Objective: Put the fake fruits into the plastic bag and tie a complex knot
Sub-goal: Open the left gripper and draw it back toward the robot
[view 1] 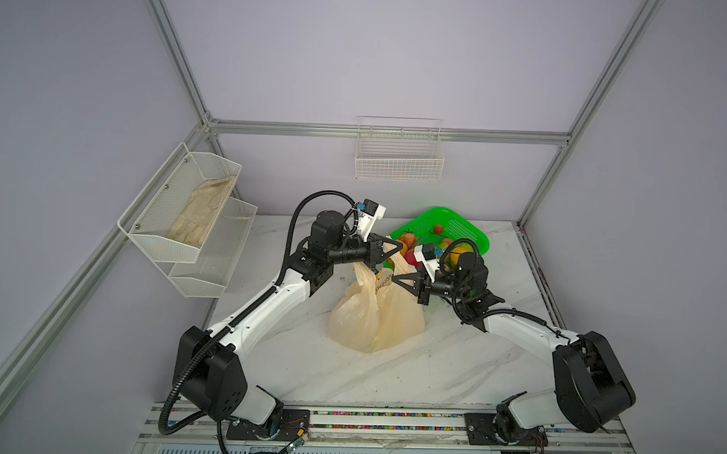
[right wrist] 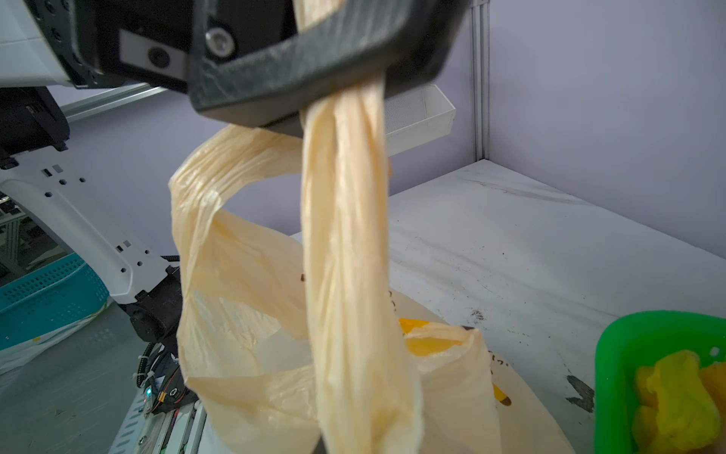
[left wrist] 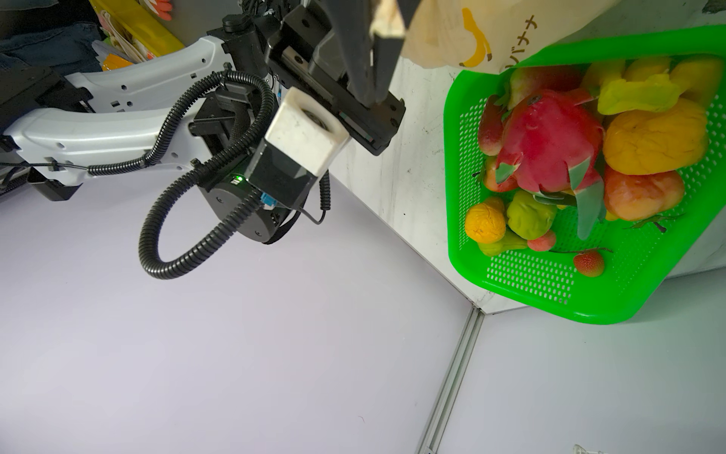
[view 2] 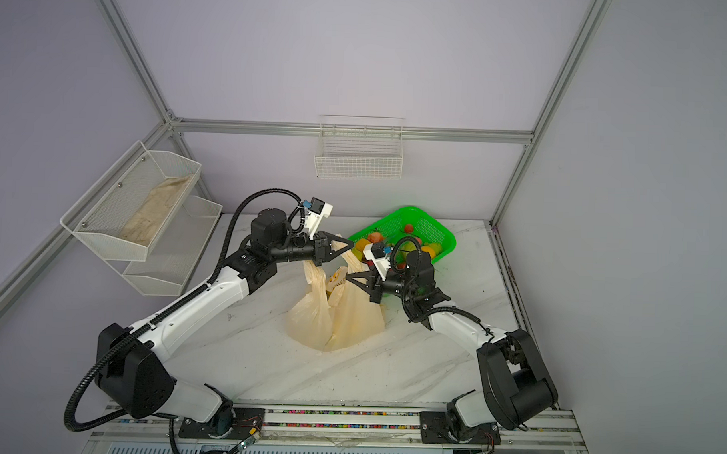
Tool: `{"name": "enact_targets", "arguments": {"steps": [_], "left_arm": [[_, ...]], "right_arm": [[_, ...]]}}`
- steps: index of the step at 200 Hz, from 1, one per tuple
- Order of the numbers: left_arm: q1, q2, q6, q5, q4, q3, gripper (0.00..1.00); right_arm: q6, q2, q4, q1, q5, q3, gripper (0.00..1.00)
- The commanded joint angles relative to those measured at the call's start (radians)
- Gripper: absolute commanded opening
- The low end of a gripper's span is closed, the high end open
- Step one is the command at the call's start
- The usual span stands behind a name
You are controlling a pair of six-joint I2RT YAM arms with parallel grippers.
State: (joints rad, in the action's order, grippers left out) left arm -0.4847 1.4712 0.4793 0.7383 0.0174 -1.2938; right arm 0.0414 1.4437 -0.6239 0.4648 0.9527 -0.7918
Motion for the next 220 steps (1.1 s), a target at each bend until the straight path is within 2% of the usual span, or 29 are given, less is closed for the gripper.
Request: {"name": "enact_targets", "arguments": {"steps": [1,19,28,65,92,105,124,139,173,202,220], "left_arm": [[0.009,-0.030,0.003,0.028,-0.064,-0.026,0.15],[0.009,-0.046,-0.019,0.020,-0.059,-0.037,0.37],[0.011,-0.065,-0.043,-0.002,-0.047,-0.040,0.45],[0.024,-0.217,-0.127,-0.182,-0.030,0.015,0.69],[0.028,-0.356,-0.146,-0.269,-0.052,0.105,0.81],[0.028,-0.433,-0.158,-0.323,-0.028,0.152,0.84],[0.031,-0.547,-0.154,-0.467,0.031,0.234,0.87],[0.032,-0.633,-0.175,-0.511,0.030,0.336,0.90],[0.032,-0.713,-0.205,-0.393,-0.067,0.503,0.90],[0.032,-0.678,-0.260,-0.304,-0.240,0.584,0.89],[0.032,-0.621,-0.355,-0.278,-0.275,0.580,0.89]], "right_arm": [[0.032,-0.012,-0.026,-0.003,-0.081,0.004,0.00],[0.063,-0.018,-0.025,-0.003,-0.134,0.006,0.00],[0.081,-0.024,-0.023,-0.005,-0.159,0.009,0.00],[0.149,-0.045,-0.002,-0.006,-0.253,0.028,0.00],[0.180,-0.054,0.027,-0.008,-0.310,0.028,0.00],[0.189,-0.058,0.037,-0.012,-0.312,0.020,0.00],[0.193,-0.057,0.052,-0.014,-0.308,0.010,0.00],[0.192,-0.060,0.049,-0.015,-0.308,0.009,0.00],[0.188,-0.040,0.049,-0.015,-0.297,-0.007,0.00],[0.176,-0.025,0.056,-0.014,-0.297,-0.015,0.00],[0.172,-0.029,0.071,-0.015,-0.288,-0.021,0.00]]}}
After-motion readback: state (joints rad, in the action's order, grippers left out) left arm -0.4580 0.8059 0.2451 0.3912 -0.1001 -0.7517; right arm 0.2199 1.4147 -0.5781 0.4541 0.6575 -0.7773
